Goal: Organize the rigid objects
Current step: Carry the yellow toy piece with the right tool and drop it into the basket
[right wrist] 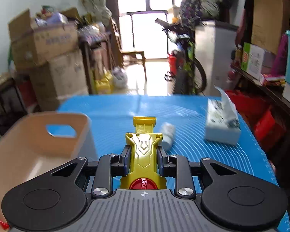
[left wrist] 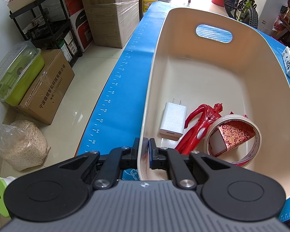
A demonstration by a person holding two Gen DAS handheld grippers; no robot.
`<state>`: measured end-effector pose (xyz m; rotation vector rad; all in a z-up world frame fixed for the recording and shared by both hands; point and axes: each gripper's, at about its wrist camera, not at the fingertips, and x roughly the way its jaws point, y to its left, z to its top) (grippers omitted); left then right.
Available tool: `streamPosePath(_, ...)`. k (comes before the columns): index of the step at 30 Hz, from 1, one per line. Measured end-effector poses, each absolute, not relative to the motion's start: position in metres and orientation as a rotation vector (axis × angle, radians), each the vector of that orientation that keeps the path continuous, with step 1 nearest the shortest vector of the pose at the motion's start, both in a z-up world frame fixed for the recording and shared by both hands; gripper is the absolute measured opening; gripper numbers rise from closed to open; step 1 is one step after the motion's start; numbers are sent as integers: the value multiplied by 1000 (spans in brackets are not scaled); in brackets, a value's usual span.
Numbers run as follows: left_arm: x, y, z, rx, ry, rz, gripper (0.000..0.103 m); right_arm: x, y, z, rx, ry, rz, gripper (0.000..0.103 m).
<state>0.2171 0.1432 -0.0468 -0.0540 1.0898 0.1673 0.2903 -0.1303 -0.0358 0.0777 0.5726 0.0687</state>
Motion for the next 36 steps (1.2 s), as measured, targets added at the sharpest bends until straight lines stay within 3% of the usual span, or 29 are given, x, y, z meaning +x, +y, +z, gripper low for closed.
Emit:
streamPosePath(13,217,143,-47,-54,1090,167,10,255,-61,-8,57,536,360,36)
streamPosePath(26,217,143,-47,-55,1089,167,10,244,-3,-49,-80,797,546,36)
streamPosePath(31,217,144,-45,-56,1089,170,10,240,4,-55,-143,811,567,37)
streamPosePath(33,217,144,-45,-54,1088,171,10,242,4,-54,-132,822,572,40)
streamPosePath(36,217,145,-45,-54,1088,171,10,244,2,-52,-114,826,589,53)
